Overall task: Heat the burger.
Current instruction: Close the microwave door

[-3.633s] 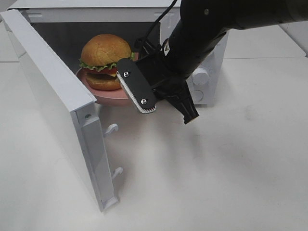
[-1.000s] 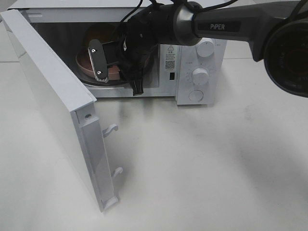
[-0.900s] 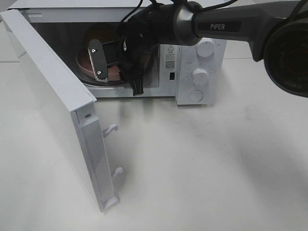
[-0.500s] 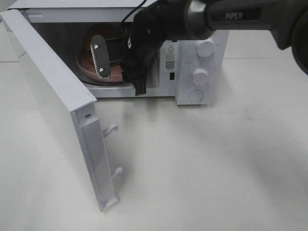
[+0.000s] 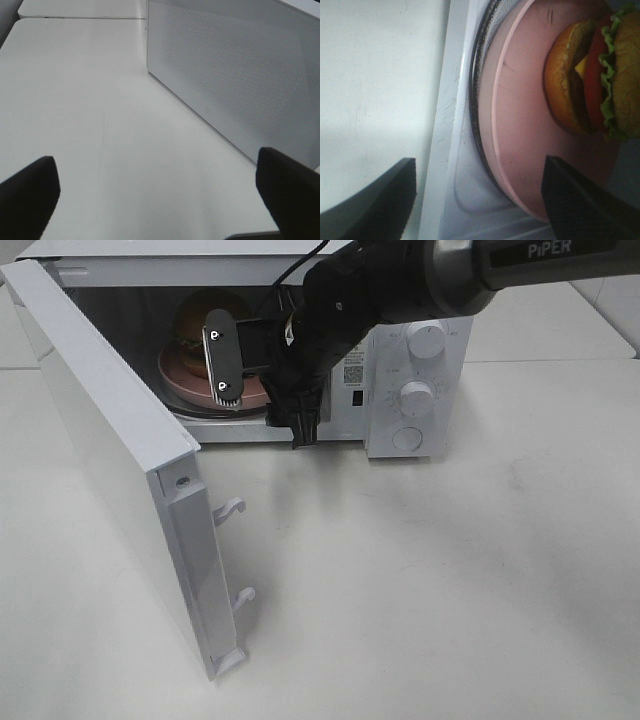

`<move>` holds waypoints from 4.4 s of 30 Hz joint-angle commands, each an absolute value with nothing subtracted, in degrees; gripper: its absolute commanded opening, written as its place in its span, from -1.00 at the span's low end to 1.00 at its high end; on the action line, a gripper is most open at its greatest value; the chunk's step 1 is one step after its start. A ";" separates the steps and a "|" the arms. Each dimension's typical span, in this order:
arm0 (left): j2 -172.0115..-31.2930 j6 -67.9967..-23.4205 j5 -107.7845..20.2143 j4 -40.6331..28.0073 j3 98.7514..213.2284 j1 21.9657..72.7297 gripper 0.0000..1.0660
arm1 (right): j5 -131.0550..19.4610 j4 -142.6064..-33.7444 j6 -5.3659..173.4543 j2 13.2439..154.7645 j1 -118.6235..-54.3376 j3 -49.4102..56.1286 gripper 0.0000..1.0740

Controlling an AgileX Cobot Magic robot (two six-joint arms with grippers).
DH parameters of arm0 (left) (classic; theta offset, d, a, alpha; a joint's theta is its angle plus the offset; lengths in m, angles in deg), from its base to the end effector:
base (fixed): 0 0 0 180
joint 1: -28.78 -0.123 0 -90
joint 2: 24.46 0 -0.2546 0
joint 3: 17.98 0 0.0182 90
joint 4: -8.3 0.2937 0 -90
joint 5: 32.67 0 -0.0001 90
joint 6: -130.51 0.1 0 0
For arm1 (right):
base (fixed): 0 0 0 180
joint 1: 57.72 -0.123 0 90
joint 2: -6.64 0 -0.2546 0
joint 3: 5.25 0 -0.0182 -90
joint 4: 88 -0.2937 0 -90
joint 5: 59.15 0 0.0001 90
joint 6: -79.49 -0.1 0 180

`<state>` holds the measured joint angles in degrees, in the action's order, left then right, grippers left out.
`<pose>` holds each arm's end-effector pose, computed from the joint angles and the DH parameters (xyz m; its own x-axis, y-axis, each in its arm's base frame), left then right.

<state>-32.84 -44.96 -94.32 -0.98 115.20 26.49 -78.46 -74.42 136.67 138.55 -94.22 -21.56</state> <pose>0.0679 -0.0115 0.2984 -0.4462 -0.0162 -0.8948 0.0880 0.9942 -0.0619 0.4178 0.2994 0.1321 0.3232 -0.9264 -0.1930 -0.7160 -0.1061 -0.6899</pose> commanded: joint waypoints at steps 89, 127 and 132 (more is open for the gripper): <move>-31.87 -45.31 -93.80 -1.33 115.14 26.38 0.87 | -98.11 -76.14 64.25 70.02 -94.04 30.52 0.30; -31.87 -45.31 -93.80 -1.33 115.14 26.38 0.87 | -119.25 -78.66 71.07 24.42 -77.83 40.26 0.29; -31.87 -45.31 -93.80 -1.33 115.14 26.38 0.87 | -116.33 -78.55 71.70 20.18 -73.53 42.32 0.28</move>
